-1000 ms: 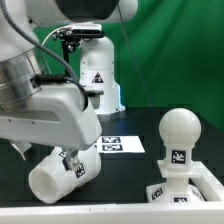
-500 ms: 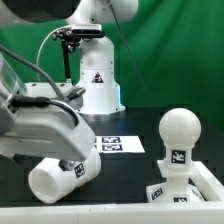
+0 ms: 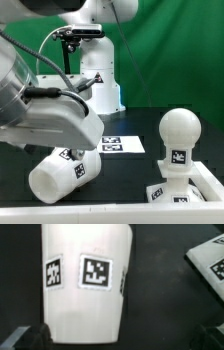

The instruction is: Assemble lamp

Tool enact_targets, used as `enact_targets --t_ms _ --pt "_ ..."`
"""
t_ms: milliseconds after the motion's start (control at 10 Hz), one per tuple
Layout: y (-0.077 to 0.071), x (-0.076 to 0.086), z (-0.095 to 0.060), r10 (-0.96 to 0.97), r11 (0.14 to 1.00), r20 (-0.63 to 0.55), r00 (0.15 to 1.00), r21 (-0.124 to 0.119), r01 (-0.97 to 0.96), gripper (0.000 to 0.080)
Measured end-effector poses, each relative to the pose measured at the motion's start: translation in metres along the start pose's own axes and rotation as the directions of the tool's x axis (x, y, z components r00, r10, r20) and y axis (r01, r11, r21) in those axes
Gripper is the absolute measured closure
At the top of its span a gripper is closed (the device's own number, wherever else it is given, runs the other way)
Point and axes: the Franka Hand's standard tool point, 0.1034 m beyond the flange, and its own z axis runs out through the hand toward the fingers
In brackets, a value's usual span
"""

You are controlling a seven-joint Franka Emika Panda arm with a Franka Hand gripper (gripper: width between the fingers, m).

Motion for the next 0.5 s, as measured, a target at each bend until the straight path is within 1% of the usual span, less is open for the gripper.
enact_targets --t_ms 100,300,400,500 --pt "-0.004 0.003 0.000 -0.024 1.000 -0.017 1.000 -0.015 0.023 0.0101" --pt "-0.007 0.015 -0.004 -0.046 0.999 -0.061 0.997 -0.031 0.044 0.0101" --pt "-0.014 0.022 -0.005 -0.047 0.999 -0.101 0.994 -0.027 0.044 0.0101" --pt "-0.020 0.026 -0.001 -0.047 0.999 -0.134 0.990 -0.025 0.044 0.0101"
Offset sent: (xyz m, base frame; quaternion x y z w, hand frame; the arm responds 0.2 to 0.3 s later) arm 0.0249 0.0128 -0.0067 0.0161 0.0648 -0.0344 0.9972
